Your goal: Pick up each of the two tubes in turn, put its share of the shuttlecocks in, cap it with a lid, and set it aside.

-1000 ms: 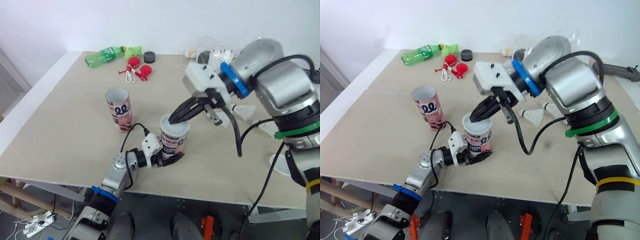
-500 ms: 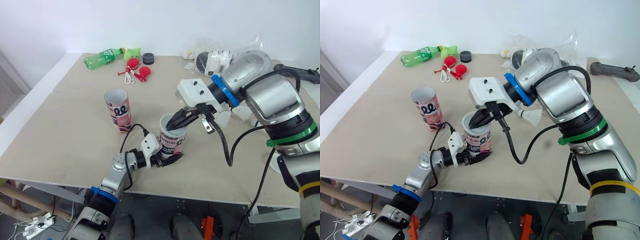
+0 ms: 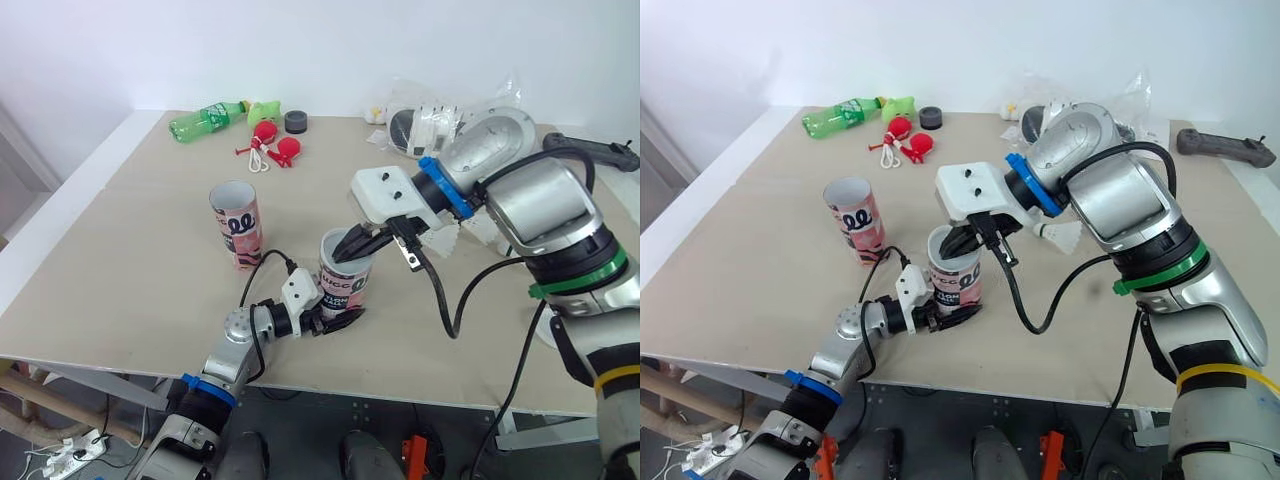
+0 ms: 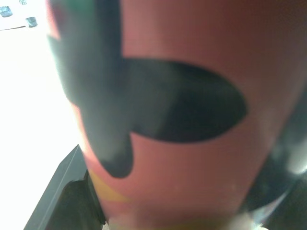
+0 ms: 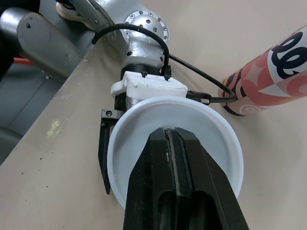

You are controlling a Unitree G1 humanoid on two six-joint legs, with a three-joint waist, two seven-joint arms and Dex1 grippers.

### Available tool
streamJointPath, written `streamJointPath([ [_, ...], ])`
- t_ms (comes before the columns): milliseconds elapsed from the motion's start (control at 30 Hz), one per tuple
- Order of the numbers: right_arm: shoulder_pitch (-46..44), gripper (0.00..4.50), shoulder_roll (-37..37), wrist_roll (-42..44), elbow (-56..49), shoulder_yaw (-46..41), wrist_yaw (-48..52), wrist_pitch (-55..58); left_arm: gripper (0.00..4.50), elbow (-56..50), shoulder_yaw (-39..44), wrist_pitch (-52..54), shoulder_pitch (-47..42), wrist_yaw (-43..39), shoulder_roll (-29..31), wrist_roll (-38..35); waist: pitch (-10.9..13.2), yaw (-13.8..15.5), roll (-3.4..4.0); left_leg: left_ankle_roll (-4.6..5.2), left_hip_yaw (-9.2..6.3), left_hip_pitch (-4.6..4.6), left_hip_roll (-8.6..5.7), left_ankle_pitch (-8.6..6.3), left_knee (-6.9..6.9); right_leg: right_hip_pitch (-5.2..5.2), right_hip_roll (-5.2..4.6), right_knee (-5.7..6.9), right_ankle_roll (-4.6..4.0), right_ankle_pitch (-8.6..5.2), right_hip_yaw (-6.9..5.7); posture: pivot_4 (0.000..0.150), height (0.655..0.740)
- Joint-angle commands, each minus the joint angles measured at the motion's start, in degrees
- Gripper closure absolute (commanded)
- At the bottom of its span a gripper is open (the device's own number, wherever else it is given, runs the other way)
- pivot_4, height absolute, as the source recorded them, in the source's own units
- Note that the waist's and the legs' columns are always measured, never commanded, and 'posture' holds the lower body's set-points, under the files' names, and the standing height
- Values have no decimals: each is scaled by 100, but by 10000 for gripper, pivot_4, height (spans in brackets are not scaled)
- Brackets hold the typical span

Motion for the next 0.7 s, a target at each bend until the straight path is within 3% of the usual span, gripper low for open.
streamJointPath([
  [33, 305, 44162, 34, -605, 125, 613, 118, 57, 15125, 1, -70, -32, 82, -19, -69, -18, -19, -3, -1, 0, 0, 3, 0, 0, -1, 2, 0, 0, -1, -1, 0, 1500, 7400],
  [700, -40, 44162, 548, -750, 652, 259, -65, 381, 15125, 34, -70, -50, 83, -23, -89, -37, -69, -56, -15, -2, 1, 30, 3, -2, -7, 11, 2, 0, -34, -11, 0, 1500, 7400],
])
